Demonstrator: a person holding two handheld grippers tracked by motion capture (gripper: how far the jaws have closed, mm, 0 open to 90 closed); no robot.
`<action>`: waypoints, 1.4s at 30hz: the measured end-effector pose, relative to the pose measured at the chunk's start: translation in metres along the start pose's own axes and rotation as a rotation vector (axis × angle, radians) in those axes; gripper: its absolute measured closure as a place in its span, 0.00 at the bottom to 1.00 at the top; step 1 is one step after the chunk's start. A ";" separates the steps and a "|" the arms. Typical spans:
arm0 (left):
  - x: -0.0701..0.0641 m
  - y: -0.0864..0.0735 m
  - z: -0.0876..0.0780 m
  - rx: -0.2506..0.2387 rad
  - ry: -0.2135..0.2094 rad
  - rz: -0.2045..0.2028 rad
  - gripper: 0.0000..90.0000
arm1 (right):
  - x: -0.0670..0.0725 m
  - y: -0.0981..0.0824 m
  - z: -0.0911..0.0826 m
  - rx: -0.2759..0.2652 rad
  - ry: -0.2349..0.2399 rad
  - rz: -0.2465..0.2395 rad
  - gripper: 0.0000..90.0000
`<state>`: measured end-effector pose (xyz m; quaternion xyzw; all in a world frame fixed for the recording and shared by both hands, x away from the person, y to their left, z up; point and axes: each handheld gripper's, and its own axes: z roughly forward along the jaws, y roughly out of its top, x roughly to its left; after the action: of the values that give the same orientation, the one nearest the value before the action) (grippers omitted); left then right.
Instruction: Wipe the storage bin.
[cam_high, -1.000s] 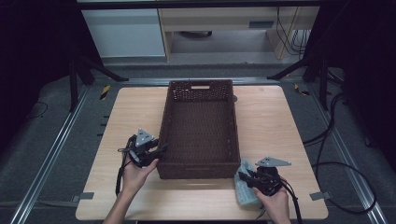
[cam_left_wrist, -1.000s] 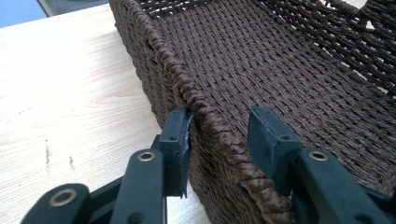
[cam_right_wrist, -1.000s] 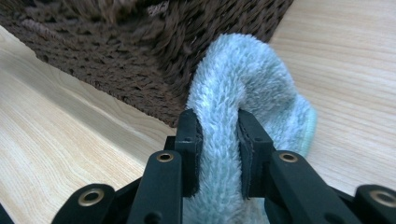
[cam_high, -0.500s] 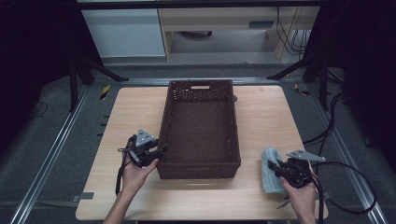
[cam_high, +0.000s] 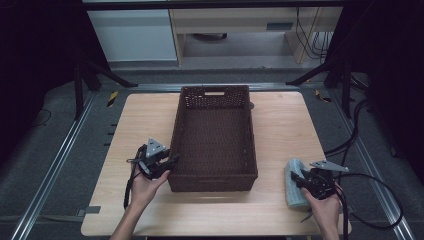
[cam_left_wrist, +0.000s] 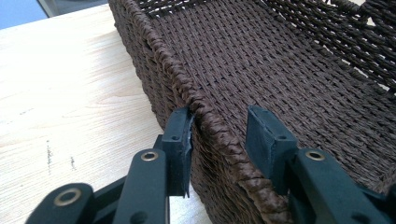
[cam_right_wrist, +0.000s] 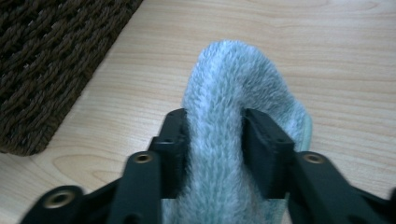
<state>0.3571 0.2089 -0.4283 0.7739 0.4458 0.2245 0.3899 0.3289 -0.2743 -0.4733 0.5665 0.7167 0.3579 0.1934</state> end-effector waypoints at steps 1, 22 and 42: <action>0.000 0.000 0.000 0.001 0.001 0.003 0.68 | 0.001 0.001 0.000 -0.005 -0.004 -0.002 0.61; -0.001 0.002 0.000 0.013 0.000 0.005 0.72 | 0.038 0.050 -0.038 -0.231 0.118 -0.025 0.42; 0.000 0.004 0.001 0.017 -0.008 -0.006 0.73 | 0.085 0.095 0.022 -0.188 0.242 -0.070 0.57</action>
<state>0.3596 0.2074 -0.4259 0.7768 0.4484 0.2165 0.3855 0.3839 -0.1775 -0.4072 0.4734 0.7174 0.4820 0.1699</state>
